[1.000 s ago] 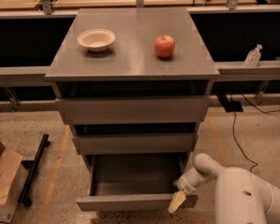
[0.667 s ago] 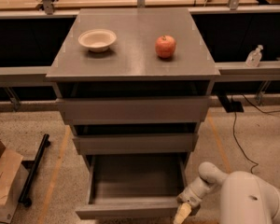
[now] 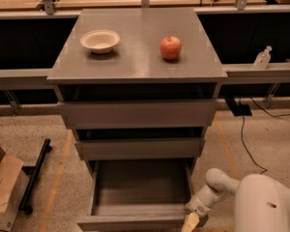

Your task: Open bottom drawer

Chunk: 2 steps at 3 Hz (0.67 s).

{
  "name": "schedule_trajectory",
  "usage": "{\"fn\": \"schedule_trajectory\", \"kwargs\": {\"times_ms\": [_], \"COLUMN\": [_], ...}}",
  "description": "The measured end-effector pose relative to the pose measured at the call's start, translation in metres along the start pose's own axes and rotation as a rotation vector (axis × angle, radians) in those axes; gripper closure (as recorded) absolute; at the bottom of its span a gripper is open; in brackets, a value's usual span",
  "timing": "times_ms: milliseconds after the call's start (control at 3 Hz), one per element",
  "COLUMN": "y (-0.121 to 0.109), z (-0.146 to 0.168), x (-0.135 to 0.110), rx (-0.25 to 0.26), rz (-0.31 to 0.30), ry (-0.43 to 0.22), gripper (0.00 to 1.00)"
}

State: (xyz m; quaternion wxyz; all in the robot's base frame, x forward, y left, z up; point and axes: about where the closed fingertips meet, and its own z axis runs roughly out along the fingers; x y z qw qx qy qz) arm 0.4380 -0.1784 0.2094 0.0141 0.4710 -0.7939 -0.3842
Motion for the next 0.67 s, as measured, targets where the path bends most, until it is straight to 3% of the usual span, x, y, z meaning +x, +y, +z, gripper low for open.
{"fn": "schedule_trajectory", "kwargs": {"times_ms": [667], "y": [0.057], "z": [-0.079], "x": [-0.052], "rx": [0.266], "rz": [-0.191], "ry": [0.102], "gripper": [0.00]}}
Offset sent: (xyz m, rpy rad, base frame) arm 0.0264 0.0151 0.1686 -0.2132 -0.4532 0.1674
